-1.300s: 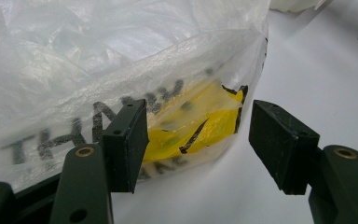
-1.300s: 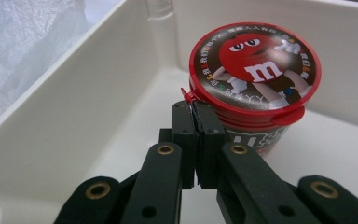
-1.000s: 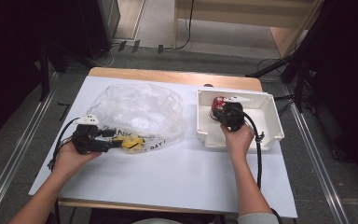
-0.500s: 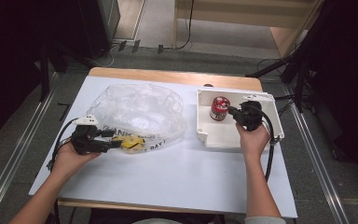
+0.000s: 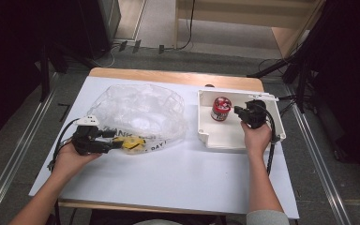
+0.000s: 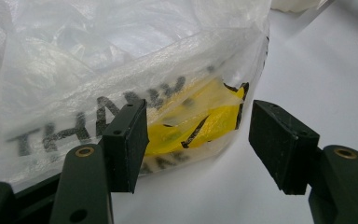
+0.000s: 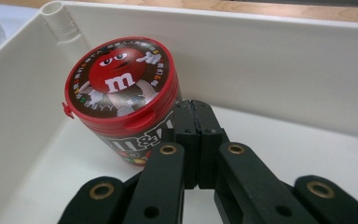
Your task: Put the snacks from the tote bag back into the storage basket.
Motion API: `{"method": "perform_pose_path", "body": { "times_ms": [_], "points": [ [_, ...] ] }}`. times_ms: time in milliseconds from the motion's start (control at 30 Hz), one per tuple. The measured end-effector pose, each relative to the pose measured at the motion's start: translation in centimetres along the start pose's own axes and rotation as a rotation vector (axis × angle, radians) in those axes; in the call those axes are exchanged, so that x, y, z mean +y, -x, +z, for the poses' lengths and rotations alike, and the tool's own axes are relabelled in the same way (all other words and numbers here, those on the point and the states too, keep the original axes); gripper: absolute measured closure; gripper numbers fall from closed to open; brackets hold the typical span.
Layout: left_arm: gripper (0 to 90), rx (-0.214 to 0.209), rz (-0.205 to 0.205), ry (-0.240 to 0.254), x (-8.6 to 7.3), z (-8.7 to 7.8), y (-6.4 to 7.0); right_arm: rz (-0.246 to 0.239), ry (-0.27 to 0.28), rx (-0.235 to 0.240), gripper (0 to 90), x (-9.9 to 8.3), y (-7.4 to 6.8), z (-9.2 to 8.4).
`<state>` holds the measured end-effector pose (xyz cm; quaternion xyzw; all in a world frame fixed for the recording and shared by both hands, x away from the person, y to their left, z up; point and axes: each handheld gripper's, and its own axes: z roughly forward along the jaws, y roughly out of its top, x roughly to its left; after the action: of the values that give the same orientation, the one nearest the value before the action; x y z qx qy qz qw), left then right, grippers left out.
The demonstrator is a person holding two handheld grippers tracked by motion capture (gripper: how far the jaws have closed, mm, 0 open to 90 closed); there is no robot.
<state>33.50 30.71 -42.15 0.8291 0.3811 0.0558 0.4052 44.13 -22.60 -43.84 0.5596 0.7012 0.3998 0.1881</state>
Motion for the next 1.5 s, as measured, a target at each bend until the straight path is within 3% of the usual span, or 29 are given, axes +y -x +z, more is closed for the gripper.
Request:
{"method": "perform_pose_path", "body": {
  "times_ms": [933,1500],
  "points": [
    [38.4,-0.003,0.007,0.001,0.1,0.1,0.0,-0.077,-0.029,0.045,90.0,-0.1,-2.6,0.5],
    [38.4,-0.006,0.0,0.009,0.1,0.0,0.1,-0.098,-0.037,0.058,90.0,0.0,-3.6,0.6]
  ]
}}
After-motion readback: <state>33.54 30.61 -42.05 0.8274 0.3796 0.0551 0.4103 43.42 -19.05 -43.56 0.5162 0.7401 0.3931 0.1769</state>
